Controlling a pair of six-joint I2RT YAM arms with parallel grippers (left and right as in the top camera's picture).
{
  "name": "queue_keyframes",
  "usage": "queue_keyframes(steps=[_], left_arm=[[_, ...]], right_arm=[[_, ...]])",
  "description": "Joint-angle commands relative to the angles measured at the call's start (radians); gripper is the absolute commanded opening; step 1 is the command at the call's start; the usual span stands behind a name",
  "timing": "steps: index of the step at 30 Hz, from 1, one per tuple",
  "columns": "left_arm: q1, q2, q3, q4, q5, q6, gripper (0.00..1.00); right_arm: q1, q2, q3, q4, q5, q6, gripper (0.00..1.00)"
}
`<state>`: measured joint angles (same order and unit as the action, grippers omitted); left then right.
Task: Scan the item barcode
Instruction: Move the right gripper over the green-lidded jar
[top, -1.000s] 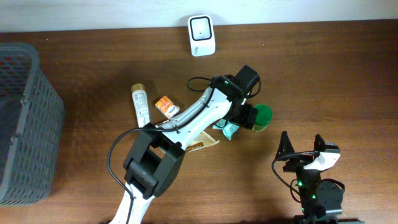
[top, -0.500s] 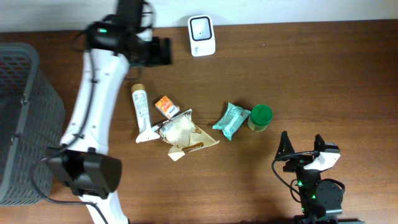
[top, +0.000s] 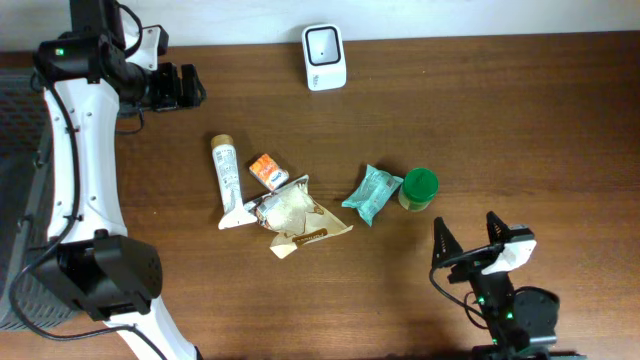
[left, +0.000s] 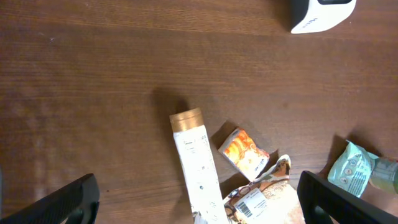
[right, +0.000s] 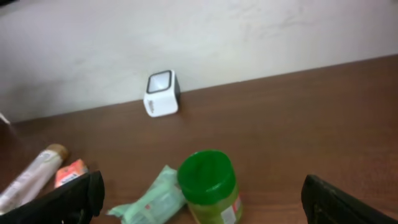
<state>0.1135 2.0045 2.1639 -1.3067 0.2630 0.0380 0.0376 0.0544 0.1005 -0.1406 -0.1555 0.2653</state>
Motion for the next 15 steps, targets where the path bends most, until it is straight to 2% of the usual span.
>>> queue_keyframes(steps=[1, 9, 15], left_arm=[[0.003, -0.004, 0.002, -0.005, 0.021, 0.02, 0.99], [0.004, -0.004, 0.002, -0.005, 0.021, 0.02, 0.99], [0.003, -0.004, 0.002, -0.005, 0.021, 0.02, 0.99]], right_arm=[[0.008, 0.127, 0.245, -0.1, -0.029, -0.007, 0.98], [0.008, 0.676, 0.977, -0.666, -0.029, -0.152, 0.98], [0.008, 1.112, 1.319, -0.941, -0.032, -0.166, 0.98]])
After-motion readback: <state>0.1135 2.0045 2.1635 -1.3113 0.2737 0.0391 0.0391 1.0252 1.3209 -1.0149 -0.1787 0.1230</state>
